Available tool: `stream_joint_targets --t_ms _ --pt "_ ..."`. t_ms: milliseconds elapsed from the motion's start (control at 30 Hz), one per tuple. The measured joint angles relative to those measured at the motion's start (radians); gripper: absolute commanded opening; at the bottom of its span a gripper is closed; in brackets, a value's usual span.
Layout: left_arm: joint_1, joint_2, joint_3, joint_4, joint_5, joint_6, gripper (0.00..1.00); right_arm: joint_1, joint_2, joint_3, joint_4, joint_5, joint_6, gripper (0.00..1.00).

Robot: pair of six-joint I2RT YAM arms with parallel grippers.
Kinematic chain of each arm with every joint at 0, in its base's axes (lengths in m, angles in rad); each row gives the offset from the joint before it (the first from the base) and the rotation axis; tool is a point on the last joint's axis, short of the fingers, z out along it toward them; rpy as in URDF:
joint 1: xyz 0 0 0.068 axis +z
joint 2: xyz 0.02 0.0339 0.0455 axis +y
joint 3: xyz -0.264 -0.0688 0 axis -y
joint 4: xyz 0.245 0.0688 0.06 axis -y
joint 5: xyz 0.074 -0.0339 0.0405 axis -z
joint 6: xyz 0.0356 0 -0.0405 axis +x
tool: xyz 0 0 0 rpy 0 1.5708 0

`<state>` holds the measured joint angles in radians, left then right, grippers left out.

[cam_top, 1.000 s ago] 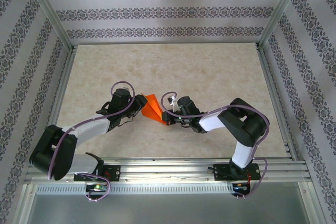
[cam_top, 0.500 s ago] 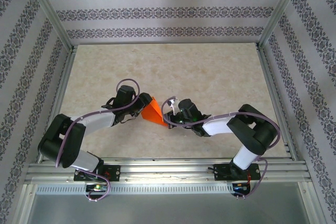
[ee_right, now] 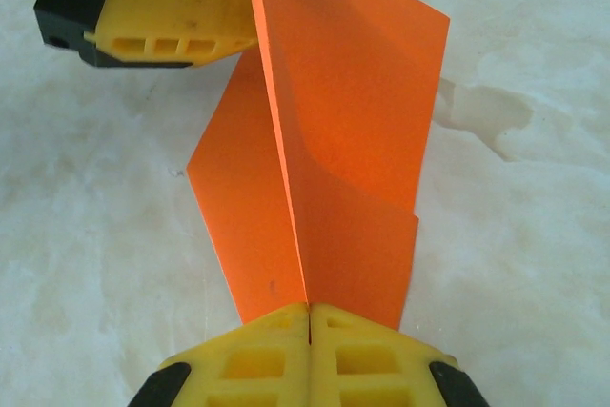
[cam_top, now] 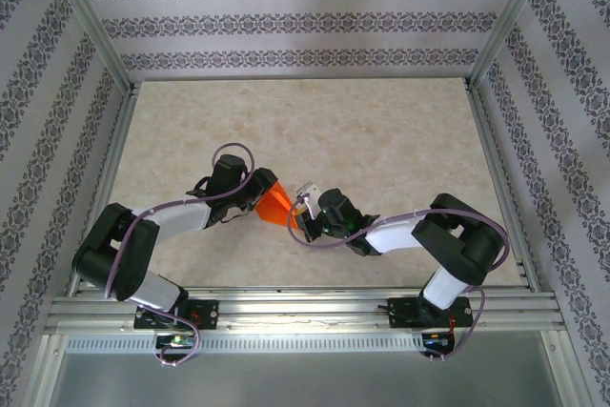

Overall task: Fold a paper plane with a square sheet of paper (pick it up from the middle)
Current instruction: Fourth fold the wing at the center of the table.

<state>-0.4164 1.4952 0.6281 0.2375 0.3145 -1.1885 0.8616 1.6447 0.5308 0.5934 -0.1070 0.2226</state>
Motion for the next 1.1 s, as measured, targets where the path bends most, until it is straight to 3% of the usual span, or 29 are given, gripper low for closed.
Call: stream_joint_targets --t_ms 233,533,900,1100 --pt "0.000 0.010 0.000 0.004 -0.001 -0.025 0.32 0.027 0.000 -0.017 0.002 0.056 -0.085 0.08" --pt "0.000 0.010 -0.002 0.014 0.005 -0.033 0.14 0.051 0.000 -0.032 0.012 0.119 -0.154 0.16" --pt "0.000 0.010 -0.027 0.055 0.026 -0.051 0.10 0.085 0.010 -0.033 0.027 0.186 -0.207 0.27" --pt "0.000 0.010 -0.029 0.066 0.026 -0.055 0.09 0.092 0.021 -0.033 0.032 0.242 -0.227 0.27"
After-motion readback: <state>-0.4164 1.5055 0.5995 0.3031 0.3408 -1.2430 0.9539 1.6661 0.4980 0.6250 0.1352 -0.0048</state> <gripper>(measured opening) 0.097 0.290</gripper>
